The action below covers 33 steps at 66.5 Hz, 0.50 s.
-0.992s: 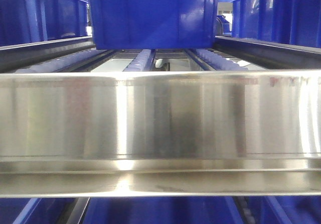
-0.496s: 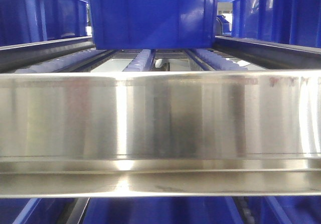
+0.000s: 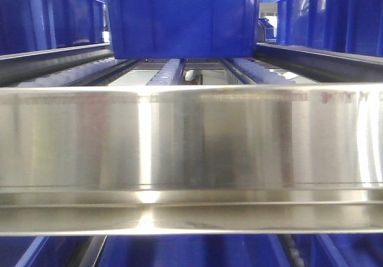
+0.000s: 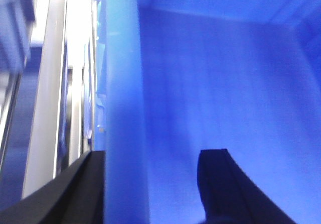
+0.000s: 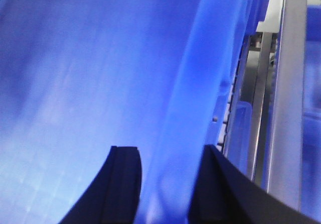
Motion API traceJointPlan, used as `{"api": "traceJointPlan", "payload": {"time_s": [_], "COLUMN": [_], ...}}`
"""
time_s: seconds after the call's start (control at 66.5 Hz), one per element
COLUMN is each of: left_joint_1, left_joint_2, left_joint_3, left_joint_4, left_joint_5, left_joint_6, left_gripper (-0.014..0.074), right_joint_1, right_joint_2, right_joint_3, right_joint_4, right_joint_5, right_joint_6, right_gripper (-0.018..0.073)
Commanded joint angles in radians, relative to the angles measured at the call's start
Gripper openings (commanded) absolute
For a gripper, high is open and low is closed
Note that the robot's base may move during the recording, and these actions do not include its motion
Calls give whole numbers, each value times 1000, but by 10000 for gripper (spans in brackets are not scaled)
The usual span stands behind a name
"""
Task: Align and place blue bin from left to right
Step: 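Lift the gripped blue bin and pull it off the shelf toward the robot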
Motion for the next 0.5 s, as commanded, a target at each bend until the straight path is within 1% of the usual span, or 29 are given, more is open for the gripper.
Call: {"api": "traceJointPlan", "payload": {"time_s": [0.0,0.316,0.481], "left_joint_1": [-14,-14,-14], "left_joint_2": [-31,-31,-31], "left_joint_3": [-17,-17,-17], "left_joint_4": [-59,-59,-59], "left_joint_5": [-158,-267,-276], "left_joint_6": [35,35,35], "left_gripper": [-111,-111,-111], "right_joint_1": [-2,-2,-2], "right_joint_2": [-17,-17,-17], "right_joint_3": [-18,-18,-18], "right_joint_4": [22,22,22], "right_joint_5": [-73,-73,-73], "right_joint_6": [-9,-9,-9], "right_gripper": [-69,-69,-69]}}
